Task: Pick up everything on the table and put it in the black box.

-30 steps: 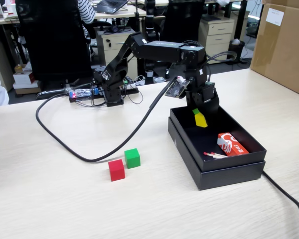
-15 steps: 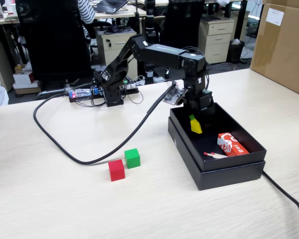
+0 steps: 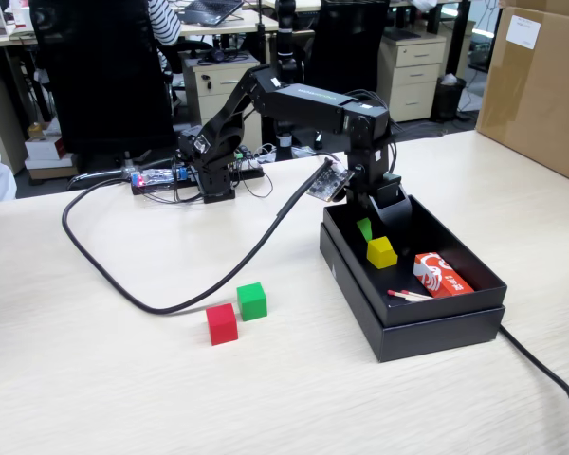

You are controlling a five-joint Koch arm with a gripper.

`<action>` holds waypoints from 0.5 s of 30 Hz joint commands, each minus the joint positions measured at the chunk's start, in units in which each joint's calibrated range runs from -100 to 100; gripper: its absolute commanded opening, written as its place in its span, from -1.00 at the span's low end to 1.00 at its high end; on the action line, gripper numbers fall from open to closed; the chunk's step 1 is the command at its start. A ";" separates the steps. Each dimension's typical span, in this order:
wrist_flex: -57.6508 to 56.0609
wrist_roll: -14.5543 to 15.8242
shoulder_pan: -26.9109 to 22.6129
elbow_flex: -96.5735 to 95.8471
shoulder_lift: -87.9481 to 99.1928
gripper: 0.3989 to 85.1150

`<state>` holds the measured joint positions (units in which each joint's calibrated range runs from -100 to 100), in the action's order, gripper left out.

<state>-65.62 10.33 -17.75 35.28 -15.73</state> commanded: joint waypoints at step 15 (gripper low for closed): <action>-0.34 -5.37 5.67 -5.72 42.18 0.04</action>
<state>-65.78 7.16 -13.41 28.62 17.80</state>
